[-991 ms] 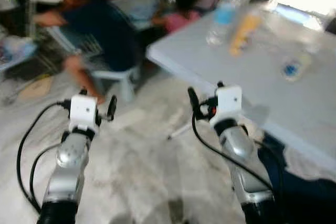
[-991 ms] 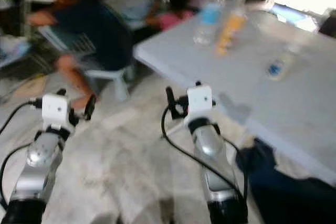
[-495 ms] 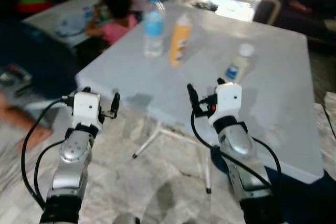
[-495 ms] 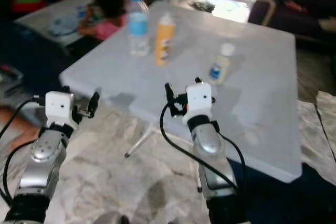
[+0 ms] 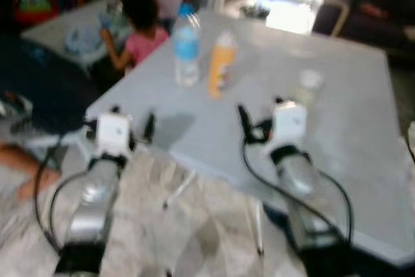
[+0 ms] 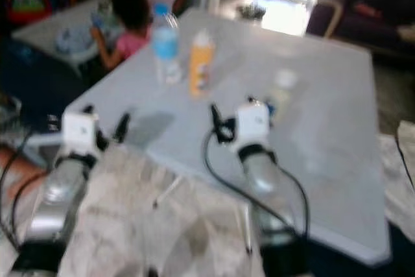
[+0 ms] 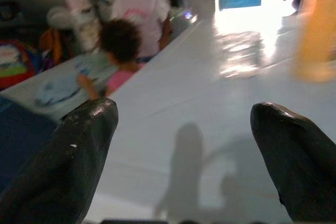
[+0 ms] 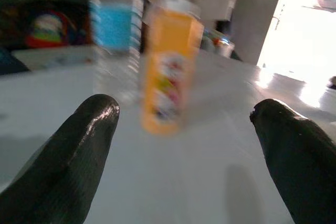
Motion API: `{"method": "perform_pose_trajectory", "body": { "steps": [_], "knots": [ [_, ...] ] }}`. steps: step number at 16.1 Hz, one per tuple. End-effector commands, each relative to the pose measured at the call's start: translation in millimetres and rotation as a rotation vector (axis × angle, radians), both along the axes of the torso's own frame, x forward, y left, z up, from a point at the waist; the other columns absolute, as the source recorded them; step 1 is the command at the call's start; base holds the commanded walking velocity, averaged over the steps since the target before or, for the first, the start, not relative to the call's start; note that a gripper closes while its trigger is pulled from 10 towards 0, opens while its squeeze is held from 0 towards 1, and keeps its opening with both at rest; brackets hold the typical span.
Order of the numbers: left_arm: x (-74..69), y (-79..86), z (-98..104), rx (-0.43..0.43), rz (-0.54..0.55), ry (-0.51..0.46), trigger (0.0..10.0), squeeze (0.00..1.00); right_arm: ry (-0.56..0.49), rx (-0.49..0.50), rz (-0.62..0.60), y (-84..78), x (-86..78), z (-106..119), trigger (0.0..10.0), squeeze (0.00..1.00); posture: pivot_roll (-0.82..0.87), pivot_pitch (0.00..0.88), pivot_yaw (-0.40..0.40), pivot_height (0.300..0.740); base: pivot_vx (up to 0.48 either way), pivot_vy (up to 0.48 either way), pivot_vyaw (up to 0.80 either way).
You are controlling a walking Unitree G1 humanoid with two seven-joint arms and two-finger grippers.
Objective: Restocking fridge
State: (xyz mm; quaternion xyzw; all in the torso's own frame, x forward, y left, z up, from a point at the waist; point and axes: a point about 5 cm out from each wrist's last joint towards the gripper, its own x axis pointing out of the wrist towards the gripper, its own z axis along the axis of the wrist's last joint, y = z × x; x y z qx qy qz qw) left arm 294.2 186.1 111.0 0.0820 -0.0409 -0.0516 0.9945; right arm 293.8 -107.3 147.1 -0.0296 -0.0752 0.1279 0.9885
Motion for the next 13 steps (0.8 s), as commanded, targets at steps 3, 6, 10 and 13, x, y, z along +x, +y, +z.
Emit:
{"method": "perform_pose_trajectory", "body": {
  "steps": [3,6,10,13],
  "knots": [
    [1.9,-9.9,5,0.015,-0.040,-0.033,10.0,0.00,-0.014,-0.015,-0.026,-7.9,1.1,1,10.0,0.00,0.02,0.087,-0.044,0.740,0.409,0.179,0.00],
    [1.4,-10.3,6,0.015,-0.038,-0.038,10.0,0.00,-0.021,-0.027,-0.033,-7.0,2.7,1,10.0,0.00,0.02,0.088,-0.044,0.740,0.414,0.000,0.00],
    [-0.2,-9.3,5,0.015,-0.033,-0.040,10.0,0.00,-0.019,-0.036,-0.040,-8.1,3.5,1,10.0,0.00,0.03,0.094,-0.044,0.740,0.000,0.000,0.00],
    [-3.2,-8.4,5,0.028,-0.040,-0.036,10.0,0.00,-0.050,-0.065,-0.085,-19.2,21.5,9,10.0,0.00,0.05,0.110,-0.044,0.740,0.000,0.000,0.00]
  ]
}}
